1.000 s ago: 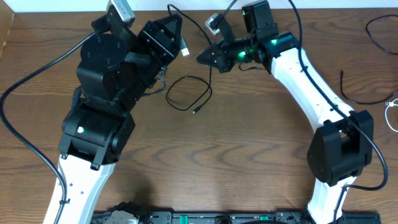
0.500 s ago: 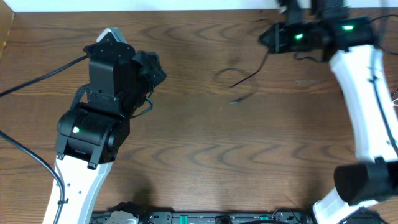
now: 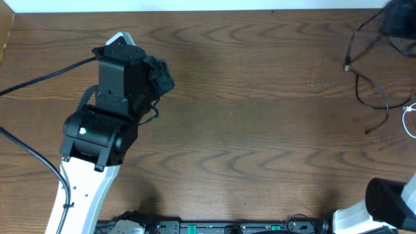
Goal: Untangle cables
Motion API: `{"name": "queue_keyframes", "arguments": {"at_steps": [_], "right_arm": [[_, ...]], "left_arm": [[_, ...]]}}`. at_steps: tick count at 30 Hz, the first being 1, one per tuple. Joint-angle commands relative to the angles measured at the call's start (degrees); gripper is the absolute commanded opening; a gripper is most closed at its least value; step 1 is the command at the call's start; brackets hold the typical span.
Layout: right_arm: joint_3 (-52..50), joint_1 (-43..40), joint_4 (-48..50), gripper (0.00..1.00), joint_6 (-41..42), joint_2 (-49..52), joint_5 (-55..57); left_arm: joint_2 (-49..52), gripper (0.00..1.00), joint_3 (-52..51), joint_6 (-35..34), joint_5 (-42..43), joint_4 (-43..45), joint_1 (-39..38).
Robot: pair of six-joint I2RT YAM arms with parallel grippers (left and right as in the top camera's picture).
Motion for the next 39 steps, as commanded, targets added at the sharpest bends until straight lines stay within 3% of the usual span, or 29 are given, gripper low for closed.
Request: {"name": "queue_keyframes", "arguments": {"at_steps": [1, 10, 23, 24, 25, 28, 31, 39], "right_arm": [[1.07, -6.36, 1.92, 0.01, -1.64, 0.83, 0.68], [1.03, -11.39, 5.01, 0.01, -9.2, 5.64, -6.45], [1.03, -11.21, 5.84, 0.03, -11.17, 20.06, -2.54], [1.03, -11.21, 5.42, 0.15, -11.17, 20.98, -2.56], [1.03, -11.21, 4.52, 0.38, -11.17, 21.86, -2.54], [1.03, -11.19, 1.68, 0.73, -9.6, 23.26, -2.54], [1.03, -11.21, -0.83, 0.84, -7.87, 23.12, -2.56], [1.03, -11.19, -4.74, 0.89, -6.32, 19.15, -7.41]], "left_arm": [[0.44, 0.4, 0.13, 1.18, -1.14, -0.11, 0.24], [1.73, 0.4, 0.13, 1.14, -1.14, -0.09, 0.24], [3.52, 0.4, 0.13, 1.16, -1.14, -0.07, 0.24], [3.54, 0.4, 0.13, 1.16, -1.14, -0.07, 0.24], [3.58, 0.4, 0.13, 1.16, -1.14, -0.09, 0.24], [3.58, 0.4, 0.13, 1.16, -1.14, -0.09, 0.24], [3.58, 0.4, 0.13, 1.16, -1.14, -0.09, 0.24], [3.58, 0.4, 0.07, 1.16, -1.11, -0.35, 0.24]]}}
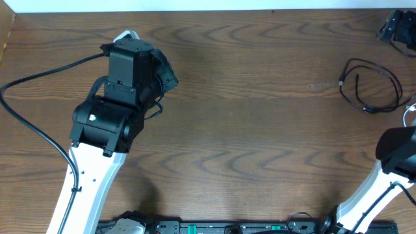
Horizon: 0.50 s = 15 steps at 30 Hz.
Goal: Untangle cables
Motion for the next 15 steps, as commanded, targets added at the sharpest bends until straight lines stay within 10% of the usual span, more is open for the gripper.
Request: {"name": "queue_keyframes", "arguments": {"at_steps": [1, 8, 15], "right_arm": [[0.83, 0.22, -1.05, 0.89, 0.44, -5.11, -5.22], [0.83, 2.32, -5.18, 0.9, -2.21, -11.93, -10.95], [0.83, 8.48, -11.15, 0.94, -6.95, -17.27, -10.62]], "left_arm": [[0.37, 0.41, -0.02, 1.16, -1.14, -0.35, 0.24], [0.52, 0.8, -0.28, 1.16, -1.16, -3.19, 0.24], [0.66, 0.98, -0.28, 1.16, -1.16, -6.25, 0.24]]}}
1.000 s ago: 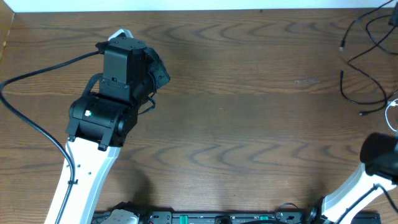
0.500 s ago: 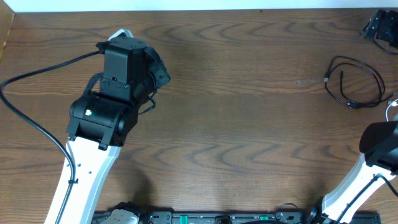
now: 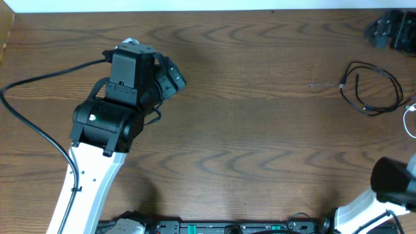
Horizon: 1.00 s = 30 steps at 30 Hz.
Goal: Untangle cables
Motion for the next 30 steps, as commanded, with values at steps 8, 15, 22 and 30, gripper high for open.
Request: {"name": "queue_keyframes", "arguments": {"at_steps": [8, 15, 22, 30], "right_arm": [[0.68, 9.55, -5.79, 0.99, -0.85, -3.41, 4.39], [0.68, 11.58, -6.4, 0.99, 2.78, -3.54, 3.02], [0.68, 11.58, -6.4, 0.99, 2.75, -3.54, 3.21], [0.68, 11.52, -6.51, 0.99, 2.75, -3.54, 4.72]], "left_arm": [[0.63, 0.98, -0.28, 0.37, -1.14, -0.85, 0.24], [0.63, 0.98, -0.28, 0.37, -1.14, -0.85, 0.24], [0.63, 0.98, -0.28, 0.37, -1.14, -0.85, 0.24], [0.63, 0.98, -0.28, 0.37, -1.14, -0.85, 0.24]]}}
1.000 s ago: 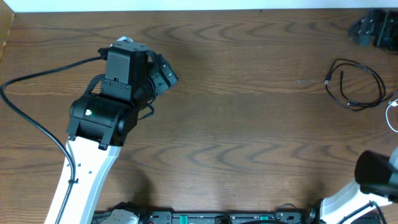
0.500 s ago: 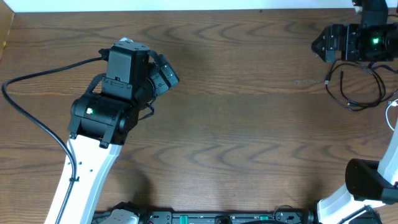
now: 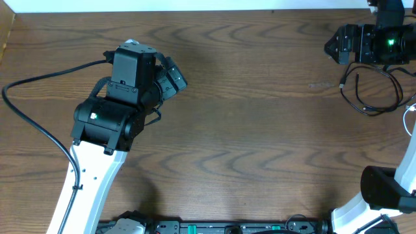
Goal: Untangle cables
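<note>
A thin black cable [image 3: 379,90] lies on the wooden table at the far right in a loose loop, one plug end [image 3: 342,84] pointing left. A white cable [image 3: 409,117] peeks in at the right edge. My right gripper [image 3: 330,47] hovers just beyond the loop, pointing left, with a green light on its wrist; its jaws are too dark to read. My left gripper [image 3: 177,77] is far off at the left, pointing right, with nothing visible between its fingers.
The left arm's black supply cable [image 3: 39,78] runs across the left part of the table [image 3: 247,130]. A white wall strip borders the far edge. The right arm's base [image 3: 383,195] fills the lower right corner.
My right gripper has moved from the top right corner leftward and now sits just beyond the black loop. The cable and the left arm are practically unchanged.
At first the black cable hung stretched from my right gripper in the top right corner. Then it lay let go as a loop on the table, the gripper apart in the corner. The gripper then shifted left and now hovers by the loop.
</note>
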Motion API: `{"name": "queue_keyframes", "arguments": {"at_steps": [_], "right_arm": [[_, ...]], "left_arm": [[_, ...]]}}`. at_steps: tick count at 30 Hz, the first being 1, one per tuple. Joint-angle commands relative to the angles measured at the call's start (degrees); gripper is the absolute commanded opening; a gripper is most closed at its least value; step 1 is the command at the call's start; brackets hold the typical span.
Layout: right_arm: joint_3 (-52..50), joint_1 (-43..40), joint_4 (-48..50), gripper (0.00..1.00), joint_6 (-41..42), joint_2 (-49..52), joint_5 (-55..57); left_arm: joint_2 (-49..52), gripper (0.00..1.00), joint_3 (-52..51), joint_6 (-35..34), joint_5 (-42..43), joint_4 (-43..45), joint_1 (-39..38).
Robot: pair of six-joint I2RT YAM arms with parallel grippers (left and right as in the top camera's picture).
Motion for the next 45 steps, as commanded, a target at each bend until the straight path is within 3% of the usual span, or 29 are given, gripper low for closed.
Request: {"name": "queue_keyframes", "arguments": {"at_steps": [1, 11, 15, 37, 45], "right_arm": [[0.66, 0.33, 0.0, 0.99, 0.37, -1.29, 1.64], [-0.15, 8.28, 12.92, 0.99, 0.22, -4.2, 15.21], [-5.35, 11.34, 19.08, 0.99, 0.22, -8.17, 18.69], [-94.47, 11.85, 82.79, 0.99, 0.87, -63.45, 16.87], [-118.22, 11.85, 93.72, 0.99, 2.86, -82.95, 16.9]], "left_arm": [[0.24, 0.98, -0.28, 0.26, -1.14, -0.15, 0.24], [0.24, 0.98, -0.28, 0.26, -1.14, -0.15, 0.24], [0.24, 0.98, -0.28, 0.26, -1.14, -0.15, 0.24], [0.24, 0.98, -0.28, 0.26, -1.14, -0.15, 0.24], [0.24, 0.98, -0.28, 0.26, -1.14, -0.15, 0.24]]}}
